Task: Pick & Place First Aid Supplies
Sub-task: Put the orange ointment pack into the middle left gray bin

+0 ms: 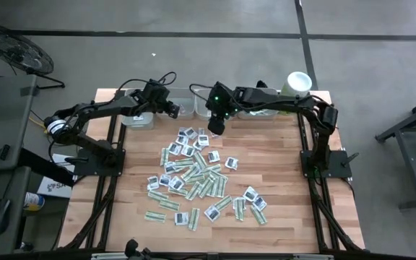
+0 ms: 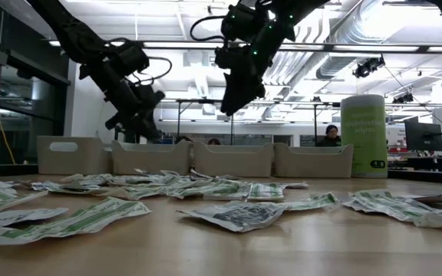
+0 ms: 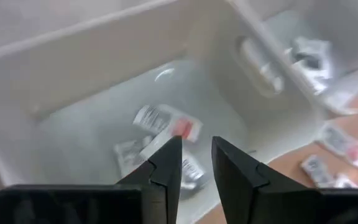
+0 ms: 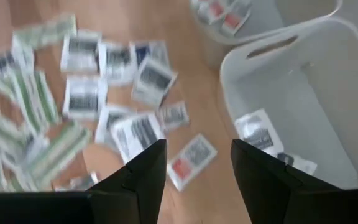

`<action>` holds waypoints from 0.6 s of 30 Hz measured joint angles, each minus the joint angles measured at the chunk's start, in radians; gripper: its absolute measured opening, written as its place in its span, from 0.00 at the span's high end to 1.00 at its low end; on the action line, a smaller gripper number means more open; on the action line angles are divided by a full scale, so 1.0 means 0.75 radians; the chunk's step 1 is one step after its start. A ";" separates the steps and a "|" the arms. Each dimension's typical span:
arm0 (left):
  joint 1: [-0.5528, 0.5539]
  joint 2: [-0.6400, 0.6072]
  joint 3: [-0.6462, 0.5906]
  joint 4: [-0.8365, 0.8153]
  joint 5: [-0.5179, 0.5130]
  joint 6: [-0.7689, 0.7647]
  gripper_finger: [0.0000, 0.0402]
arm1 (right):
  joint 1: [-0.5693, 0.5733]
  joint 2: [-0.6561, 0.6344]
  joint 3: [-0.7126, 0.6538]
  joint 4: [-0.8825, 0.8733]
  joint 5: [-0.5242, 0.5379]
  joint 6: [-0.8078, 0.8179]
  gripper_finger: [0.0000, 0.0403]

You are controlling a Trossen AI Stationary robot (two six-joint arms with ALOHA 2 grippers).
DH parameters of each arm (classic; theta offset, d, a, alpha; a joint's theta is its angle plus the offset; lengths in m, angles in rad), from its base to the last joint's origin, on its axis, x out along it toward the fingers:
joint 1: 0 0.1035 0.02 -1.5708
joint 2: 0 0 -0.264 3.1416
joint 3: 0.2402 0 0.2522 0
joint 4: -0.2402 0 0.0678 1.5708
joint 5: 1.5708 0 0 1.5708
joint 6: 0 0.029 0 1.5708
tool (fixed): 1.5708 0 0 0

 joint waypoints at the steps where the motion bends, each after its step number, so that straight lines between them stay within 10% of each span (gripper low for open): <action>1: 0.000 -0.015 0.000 0.010 0.025 0.010 0.78 | 0.008 0.000 -0.001 -0.020 0.000 -0.039 0.57; 18: -0.001 -0.053 0.002 0.021 0.669 0.081 0.78 | 0.142 0.003 -0.428 0.379 0.070 -0.584 0.58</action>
